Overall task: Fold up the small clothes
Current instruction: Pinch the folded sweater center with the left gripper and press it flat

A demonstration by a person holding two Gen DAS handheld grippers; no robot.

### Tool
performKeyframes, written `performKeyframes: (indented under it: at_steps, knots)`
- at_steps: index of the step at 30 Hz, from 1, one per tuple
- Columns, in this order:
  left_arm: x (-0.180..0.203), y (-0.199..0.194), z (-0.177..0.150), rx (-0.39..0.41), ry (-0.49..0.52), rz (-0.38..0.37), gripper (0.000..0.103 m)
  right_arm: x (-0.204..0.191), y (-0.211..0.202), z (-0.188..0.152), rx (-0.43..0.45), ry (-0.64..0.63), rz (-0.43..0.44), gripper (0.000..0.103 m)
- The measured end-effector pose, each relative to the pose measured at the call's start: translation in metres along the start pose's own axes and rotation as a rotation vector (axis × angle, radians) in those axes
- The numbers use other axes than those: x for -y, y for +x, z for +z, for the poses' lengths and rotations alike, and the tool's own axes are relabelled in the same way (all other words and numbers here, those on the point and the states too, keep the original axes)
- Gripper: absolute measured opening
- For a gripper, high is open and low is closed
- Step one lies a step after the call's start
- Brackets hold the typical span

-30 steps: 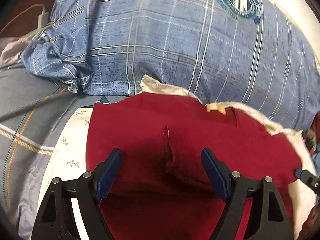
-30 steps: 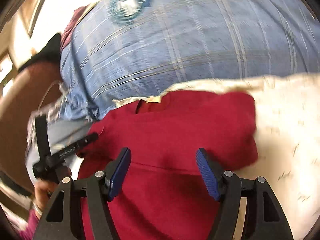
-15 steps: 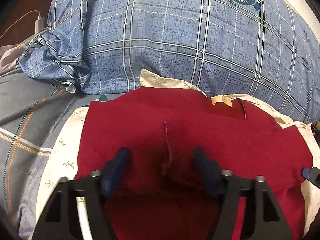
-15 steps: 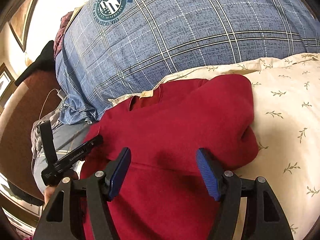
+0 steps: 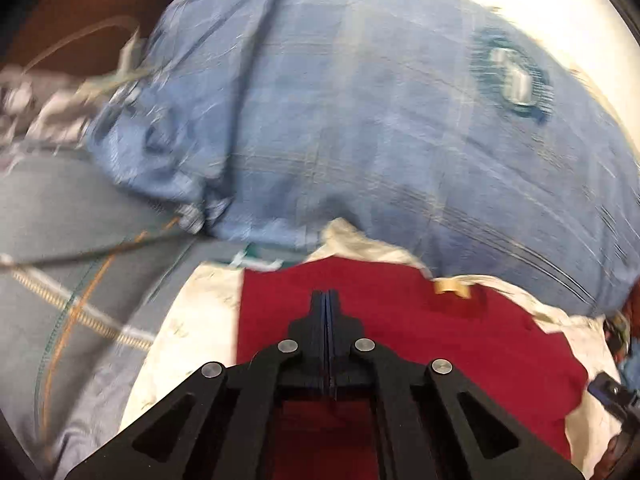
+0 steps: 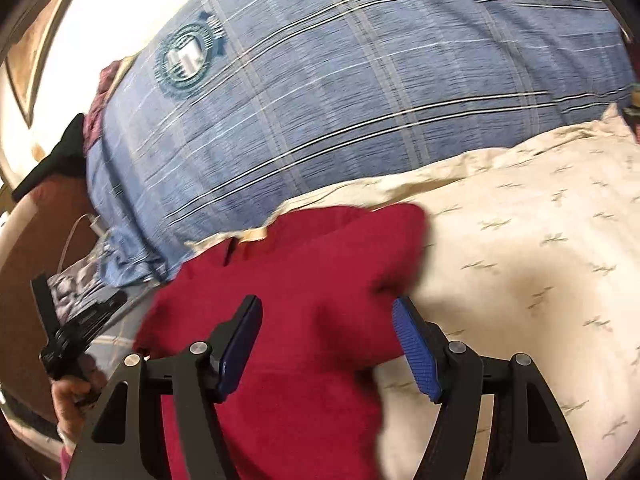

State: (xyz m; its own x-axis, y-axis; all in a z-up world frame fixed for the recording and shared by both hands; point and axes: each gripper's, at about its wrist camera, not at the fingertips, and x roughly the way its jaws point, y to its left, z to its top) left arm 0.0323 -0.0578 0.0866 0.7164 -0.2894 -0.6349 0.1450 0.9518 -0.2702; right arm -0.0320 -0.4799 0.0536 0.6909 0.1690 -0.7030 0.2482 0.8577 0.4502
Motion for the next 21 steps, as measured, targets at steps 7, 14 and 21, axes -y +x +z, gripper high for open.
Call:
performKeyframes:
  at_steps: [7, 14, 21]
  knots:
    - [0.007, 0.024, -0.009, -0.108, 0.019, 0.014, 0.002, 0.022, 0.014, 0.002, -0.063, 0.044, -0.100, 0.072]
    - [0.004, 0.020, 0.001, -0.102, -0.032, -0.094, 0.050, 0.028, 0.016, 0.000, -0.090, 0.079, -0.072, 0.072]
    - [0.029, 0.034, -0.016, -0.182, 0.134, -0.049, 0.046, 0.023, 0.021, -0.005, -0.116, 0.095, -0.045, 0.072]
